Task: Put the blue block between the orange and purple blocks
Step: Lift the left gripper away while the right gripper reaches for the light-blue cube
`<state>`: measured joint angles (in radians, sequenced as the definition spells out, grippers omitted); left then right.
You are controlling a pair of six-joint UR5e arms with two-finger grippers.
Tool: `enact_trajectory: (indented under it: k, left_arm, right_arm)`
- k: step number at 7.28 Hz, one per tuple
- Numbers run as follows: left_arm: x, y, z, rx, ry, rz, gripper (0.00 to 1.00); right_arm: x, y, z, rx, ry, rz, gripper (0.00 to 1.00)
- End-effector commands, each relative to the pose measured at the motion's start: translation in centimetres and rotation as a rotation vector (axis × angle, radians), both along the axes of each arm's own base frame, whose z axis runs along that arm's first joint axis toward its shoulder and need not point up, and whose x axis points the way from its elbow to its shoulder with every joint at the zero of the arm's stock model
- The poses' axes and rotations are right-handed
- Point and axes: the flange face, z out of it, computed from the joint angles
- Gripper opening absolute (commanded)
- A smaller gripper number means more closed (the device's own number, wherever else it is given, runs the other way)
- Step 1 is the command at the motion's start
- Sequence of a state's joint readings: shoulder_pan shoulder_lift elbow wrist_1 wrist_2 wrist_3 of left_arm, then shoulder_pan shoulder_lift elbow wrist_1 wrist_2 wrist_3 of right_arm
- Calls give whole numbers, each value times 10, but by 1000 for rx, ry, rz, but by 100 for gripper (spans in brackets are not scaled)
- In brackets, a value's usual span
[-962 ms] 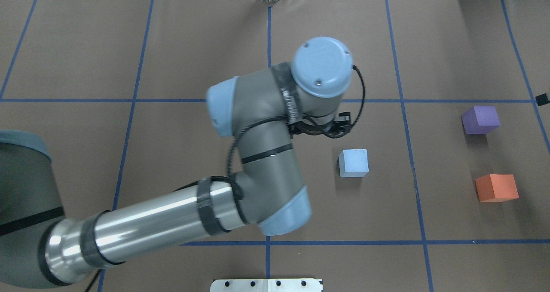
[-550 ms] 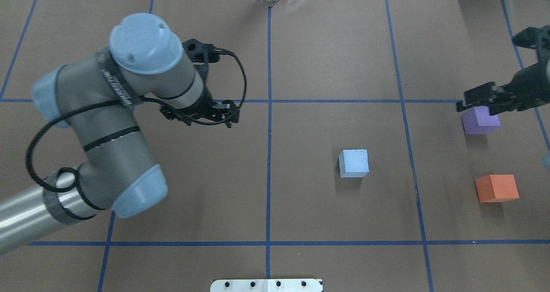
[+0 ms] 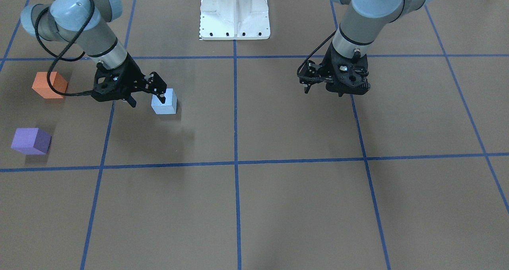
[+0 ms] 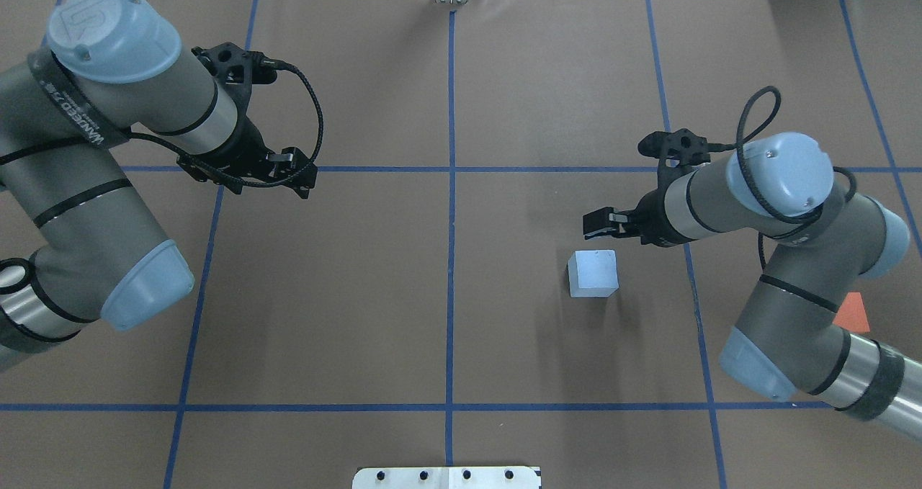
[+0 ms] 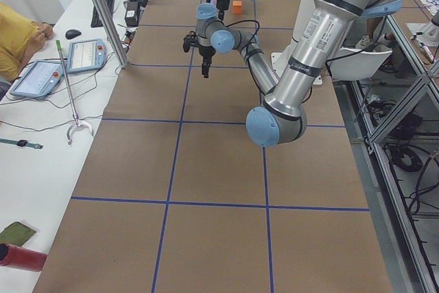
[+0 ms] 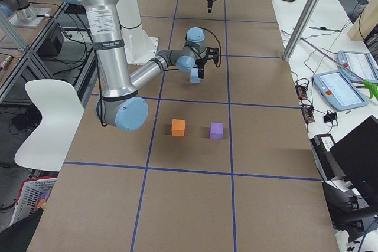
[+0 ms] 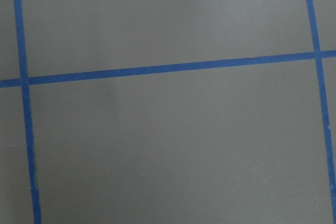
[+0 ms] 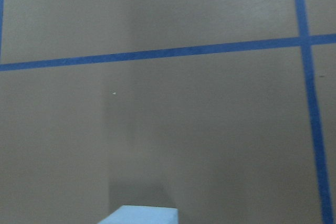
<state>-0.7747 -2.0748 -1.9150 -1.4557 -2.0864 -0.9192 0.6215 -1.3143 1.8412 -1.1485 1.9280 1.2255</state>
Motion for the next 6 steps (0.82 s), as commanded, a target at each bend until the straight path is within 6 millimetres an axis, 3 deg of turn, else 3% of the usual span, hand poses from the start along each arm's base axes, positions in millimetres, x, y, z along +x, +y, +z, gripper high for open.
enact_trajectory:
  k: [1,6]
  left_arm:
    - [0,0,2,-1,-2,1,100]
    - [0,0,2,-2,-2,-3,100]
  right_arm:
    - [-29,10,2,-4,13,-27,99]
    - [-53,21,25,-12,60,-54,99]
